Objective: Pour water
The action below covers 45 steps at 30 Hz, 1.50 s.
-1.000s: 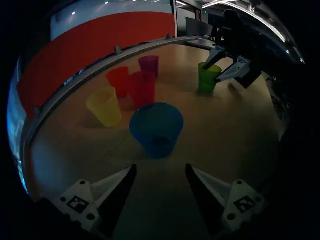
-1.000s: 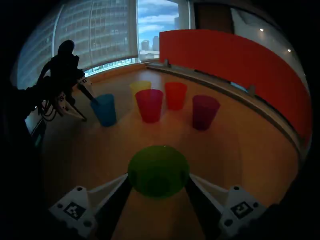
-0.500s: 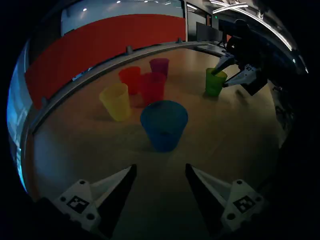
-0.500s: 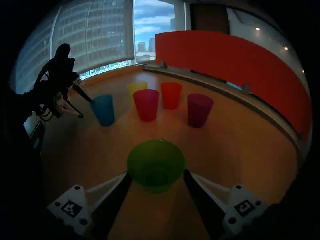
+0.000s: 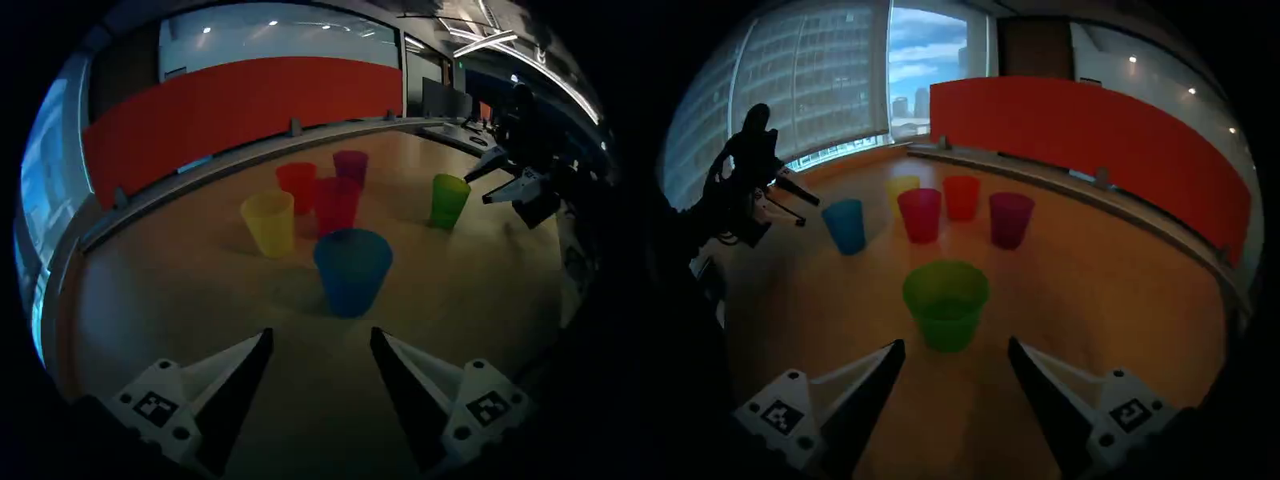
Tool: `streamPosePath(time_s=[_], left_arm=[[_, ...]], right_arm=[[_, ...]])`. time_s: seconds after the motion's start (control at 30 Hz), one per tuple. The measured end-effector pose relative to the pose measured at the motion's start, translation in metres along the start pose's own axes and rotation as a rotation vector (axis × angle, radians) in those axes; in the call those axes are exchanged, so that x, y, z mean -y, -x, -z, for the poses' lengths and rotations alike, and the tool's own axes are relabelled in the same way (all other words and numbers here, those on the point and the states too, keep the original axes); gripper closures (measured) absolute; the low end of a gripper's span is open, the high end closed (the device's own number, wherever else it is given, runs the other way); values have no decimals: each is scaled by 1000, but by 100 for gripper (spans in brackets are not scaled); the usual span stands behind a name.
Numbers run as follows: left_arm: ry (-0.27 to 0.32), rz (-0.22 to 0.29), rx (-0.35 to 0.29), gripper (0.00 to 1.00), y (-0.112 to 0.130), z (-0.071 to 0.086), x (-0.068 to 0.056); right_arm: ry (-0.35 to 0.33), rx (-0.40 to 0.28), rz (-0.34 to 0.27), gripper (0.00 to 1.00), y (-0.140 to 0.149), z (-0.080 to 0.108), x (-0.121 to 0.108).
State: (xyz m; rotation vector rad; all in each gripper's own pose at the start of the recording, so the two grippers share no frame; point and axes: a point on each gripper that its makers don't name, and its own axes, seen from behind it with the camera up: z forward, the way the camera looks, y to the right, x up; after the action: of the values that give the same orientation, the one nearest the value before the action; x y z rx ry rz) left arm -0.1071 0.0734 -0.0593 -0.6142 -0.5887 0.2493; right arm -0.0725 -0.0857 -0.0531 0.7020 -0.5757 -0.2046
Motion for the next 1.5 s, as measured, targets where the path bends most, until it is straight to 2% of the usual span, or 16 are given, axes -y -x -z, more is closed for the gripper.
streamPosePath(time_s=[0.2, 0.5, 0.77, 0.97, 1.1, 1.2, 1.5], left_arm=[[-75, 27, -69, 10, -11, 12, 13], [-202, 93, -178, 10, -22, 30, 32], [-327, 148, -306, 10, -36, 57, 48], [-429, 153, -381, 10, -47, 74, 61], [-466, 171, -429, 10, -54, 81, 66], [-498, 206, -473, 10, -58, 87, 72], [-561, 275, -559, 10, -63, 95, 84]], right_arm=[[56, -59, -38, 0, -8, 24, -7], [170, -209, -127, 0, -34, 50, -24], [324, -301, -183, 0, -43, 69, -44], [431, -373, -219, 0, -53, 81, -58], [505, -417, -227, 0, -58, 89, -69], [563, -450, -234, 1, -61, 94, -74], [691, -482, -207, 0, -65, 102, -80]])
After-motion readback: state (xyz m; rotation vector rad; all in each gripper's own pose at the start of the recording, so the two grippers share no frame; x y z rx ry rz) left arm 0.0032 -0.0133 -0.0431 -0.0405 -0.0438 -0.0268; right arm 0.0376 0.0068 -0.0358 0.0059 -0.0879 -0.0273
